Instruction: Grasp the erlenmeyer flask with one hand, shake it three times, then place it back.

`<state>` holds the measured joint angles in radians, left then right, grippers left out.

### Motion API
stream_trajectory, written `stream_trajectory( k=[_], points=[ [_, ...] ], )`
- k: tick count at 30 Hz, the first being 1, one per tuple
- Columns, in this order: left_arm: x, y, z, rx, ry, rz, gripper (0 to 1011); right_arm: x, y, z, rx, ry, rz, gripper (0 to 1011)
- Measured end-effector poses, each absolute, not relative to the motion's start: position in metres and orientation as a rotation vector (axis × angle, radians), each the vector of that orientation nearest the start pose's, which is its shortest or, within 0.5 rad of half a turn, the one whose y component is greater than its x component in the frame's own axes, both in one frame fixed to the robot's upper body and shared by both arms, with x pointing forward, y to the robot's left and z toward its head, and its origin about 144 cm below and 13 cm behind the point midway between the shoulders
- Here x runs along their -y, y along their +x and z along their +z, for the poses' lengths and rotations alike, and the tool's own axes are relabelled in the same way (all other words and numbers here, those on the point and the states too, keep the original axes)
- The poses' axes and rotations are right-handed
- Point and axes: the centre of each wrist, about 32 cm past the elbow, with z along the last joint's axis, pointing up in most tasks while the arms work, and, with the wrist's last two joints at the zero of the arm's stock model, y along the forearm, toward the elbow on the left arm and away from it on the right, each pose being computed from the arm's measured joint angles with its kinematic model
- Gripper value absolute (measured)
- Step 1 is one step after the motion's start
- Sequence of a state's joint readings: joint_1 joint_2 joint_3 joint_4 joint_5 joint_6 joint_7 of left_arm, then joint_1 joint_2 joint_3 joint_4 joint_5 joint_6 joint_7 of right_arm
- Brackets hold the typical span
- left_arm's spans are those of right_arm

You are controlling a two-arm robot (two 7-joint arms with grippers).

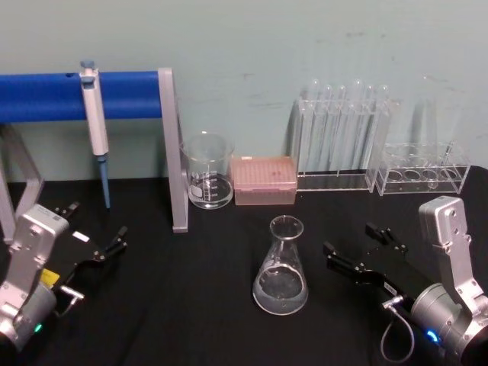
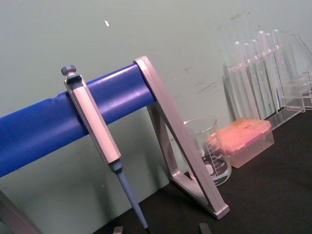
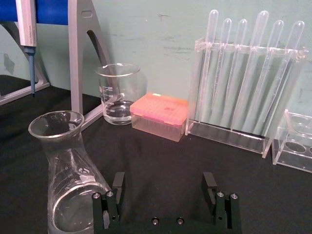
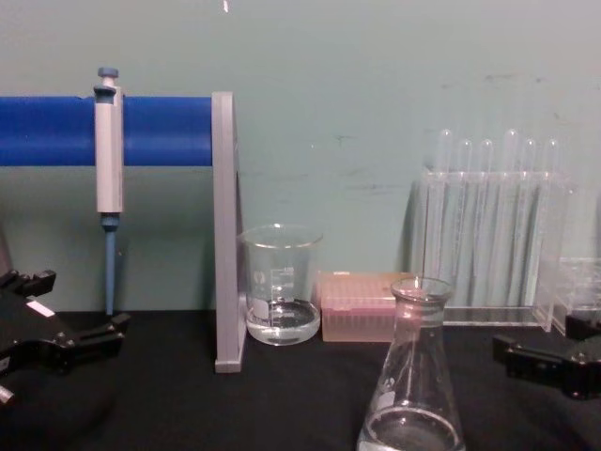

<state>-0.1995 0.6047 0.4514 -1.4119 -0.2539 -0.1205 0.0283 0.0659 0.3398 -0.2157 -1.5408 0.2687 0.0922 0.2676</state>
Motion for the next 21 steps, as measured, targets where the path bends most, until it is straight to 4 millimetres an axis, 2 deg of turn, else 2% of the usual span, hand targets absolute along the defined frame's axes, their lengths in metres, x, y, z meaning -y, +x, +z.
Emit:
stream_trajectory(
  k=[21],
  points=[
    [-0.3097,0.4886,1.1398,0.285,0.304,1.248,1001,0.264,0.4713,1.1476,-0.043,-0.151,-1.11,1000]
  ],
)
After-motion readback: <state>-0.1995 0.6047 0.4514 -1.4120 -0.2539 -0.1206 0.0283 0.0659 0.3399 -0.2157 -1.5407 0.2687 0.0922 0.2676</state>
